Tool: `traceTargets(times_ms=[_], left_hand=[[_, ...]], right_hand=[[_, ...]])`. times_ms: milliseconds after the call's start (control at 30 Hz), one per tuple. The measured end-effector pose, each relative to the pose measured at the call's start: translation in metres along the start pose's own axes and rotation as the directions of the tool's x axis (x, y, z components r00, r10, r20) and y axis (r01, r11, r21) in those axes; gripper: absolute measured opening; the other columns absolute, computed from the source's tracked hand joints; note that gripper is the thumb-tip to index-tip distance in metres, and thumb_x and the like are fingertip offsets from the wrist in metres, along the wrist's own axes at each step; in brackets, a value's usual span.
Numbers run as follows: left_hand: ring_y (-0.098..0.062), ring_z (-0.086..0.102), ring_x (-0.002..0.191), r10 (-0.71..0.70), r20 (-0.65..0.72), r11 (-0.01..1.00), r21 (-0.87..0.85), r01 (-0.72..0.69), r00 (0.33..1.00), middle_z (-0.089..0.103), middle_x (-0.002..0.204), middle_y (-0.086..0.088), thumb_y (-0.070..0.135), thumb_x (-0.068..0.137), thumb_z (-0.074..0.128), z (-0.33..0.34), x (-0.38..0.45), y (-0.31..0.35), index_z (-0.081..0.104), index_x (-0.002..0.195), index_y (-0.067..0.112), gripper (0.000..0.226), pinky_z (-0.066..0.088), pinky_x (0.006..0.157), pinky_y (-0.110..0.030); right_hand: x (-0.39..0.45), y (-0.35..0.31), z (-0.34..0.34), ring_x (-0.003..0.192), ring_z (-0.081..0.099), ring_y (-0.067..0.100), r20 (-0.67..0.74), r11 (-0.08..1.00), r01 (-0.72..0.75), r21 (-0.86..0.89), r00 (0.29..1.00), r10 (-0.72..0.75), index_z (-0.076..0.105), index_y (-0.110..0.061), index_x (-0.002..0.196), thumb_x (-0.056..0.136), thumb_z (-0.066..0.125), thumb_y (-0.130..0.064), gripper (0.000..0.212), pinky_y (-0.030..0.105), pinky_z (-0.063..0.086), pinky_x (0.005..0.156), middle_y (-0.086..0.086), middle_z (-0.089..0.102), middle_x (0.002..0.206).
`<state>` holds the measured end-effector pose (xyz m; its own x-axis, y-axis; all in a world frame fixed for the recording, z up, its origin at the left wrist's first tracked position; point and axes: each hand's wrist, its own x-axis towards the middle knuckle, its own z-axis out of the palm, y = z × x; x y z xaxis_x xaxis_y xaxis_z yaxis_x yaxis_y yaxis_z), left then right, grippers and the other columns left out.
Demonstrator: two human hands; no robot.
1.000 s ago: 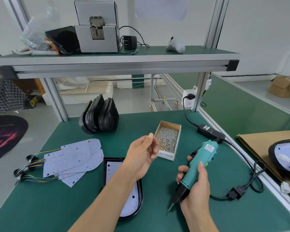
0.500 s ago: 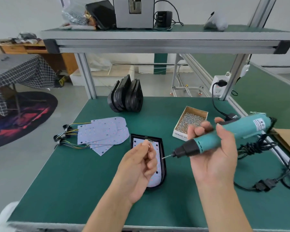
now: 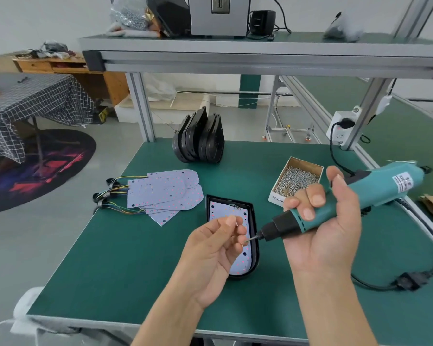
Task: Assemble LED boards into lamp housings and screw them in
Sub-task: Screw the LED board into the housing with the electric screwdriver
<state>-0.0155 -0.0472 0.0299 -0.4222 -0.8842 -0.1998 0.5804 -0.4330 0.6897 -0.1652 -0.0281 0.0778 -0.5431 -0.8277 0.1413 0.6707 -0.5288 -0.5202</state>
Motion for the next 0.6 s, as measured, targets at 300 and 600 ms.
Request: traceTargets(times_ms=[300,600], left_hand=[[-0.013,0.061,0.066,0.005,-0.029,1.0,-0.02,-0.005,1.0,0.065,0.082,-0.008,0.012,0.088,0.069,-0.0065,0.002,-0.0033,0.081,0.093,0.004,0.016,0.056,0.064,-0.018],[-0.012,0.06,0.064,-0.098,0.06,0.987,-0.123,0.105,0.993,0.064,0.081,-0.007,0.014,0.076,0.08,-0.0105,-0.0024,-0.0029,0.081,0.094,0.004,0.021,0.055,0.064,-0.018]], right_hand=[[0.0046,0.0052,0.0022,0.05,0.038,0.01,-0.059,0.999,0.031,-0.022,0.998,-0.032,0.063,-0.025,0.097,0.102,0.054,-0.025,0.01,0.024,0.048,0.063,-0.008,0.044,0.063],[0.0065,0.0065,0.0059,0.049,0.038,0.01,-0.086,0.998,0.062,0.014,0.994,-0.061,0.061,-0.024,0.101,0.101,0.055,-0.025,0.006,0.025,0.048,0.064,-0.008,0.043,0.064]])
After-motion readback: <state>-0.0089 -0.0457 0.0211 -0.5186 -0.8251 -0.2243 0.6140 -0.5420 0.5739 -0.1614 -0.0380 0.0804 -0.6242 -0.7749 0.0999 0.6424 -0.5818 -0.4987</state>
